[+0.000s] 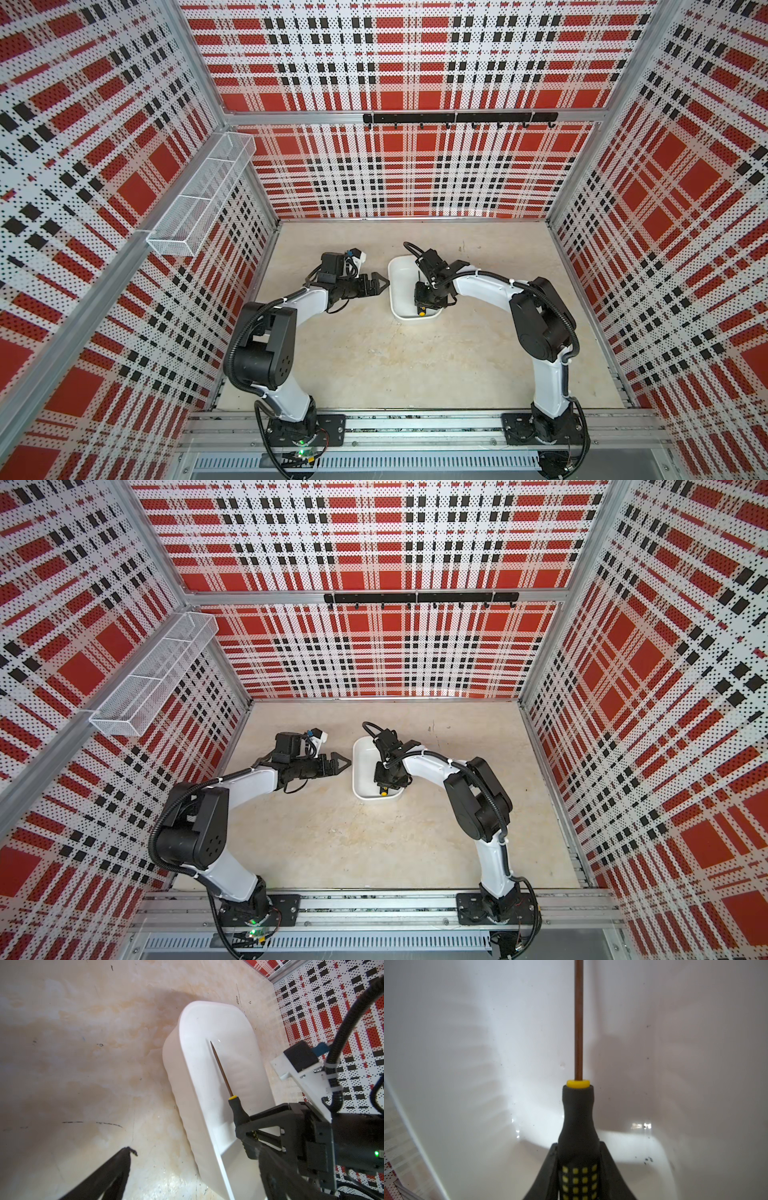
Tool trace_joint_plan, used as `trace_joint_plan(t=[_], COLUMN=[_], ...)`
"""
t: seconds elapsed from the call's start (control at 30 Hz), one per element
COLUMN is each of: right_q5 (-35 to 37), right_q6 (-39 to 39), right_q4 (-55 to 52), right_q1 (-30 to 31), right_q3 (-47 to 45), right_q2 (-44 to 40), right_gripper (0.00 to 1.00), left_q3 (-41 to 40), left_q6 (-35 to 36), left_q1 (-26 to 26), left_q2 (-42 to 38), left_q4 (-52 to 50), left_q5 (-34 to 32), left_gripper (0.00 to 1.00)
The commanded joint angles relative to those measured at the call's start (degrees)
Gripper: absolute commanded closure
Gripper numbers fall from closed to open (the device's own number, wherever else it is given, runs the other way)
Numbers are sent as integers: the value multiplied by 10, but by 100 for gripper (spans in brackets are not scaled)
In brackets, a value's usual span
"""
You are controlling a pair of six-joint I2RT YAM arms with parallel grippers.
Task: Put the screwdriver in the bin
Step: Place the screwdriver into the bin.
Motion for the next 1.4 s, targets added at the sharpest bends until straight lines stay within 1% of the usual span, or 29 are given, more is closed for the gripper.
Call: trace_joint_plan(t=[0.0, 0.07, 0.43, 0.57, 0.77, 0.9, 1.0, 1.03, 1.37], right_q5=[25, 30, 44, 48, 49, 53, 56, 57, 71], right_q6=[-3, -5, -14, -16, -18, -19, -22, -23, -30], right_q4=[-8, -14, -31, -35, -33, -35, -37, -37, -51], right_q1=[7, 8, 14, 15, 15, 16, 16, 17, 19], right_q3=[18, 24, 43, 47, 48, 50, 50, 50, 59], right_q2=[16, 21, 33, 34, 38, 40, 39, 38, 16], right_gripper=[97, 93, 79, 78, 70, 67, 58, 57, 55], left_q3=[-8, -8, -6, -7, -7, -6, -7, -6, -6], left_q6=[4, 4, 6, 6, 6, 6, 6, 6, 6], left_q1=[2, 2, 2, 3, 2, 3, 2, 2, 2], left_q2=[0, 0, -1, -1, -1, -1, -2, -4, -6], left_q4=[7, 7, 3, 3, 2, 2, 0, 0, -2], left_q5=[7, 7, 7, 7, 8, 6, 4, 4, 1], left_gripper=[2, 2, 2, 2, 2, 2, 2, 2, 2])
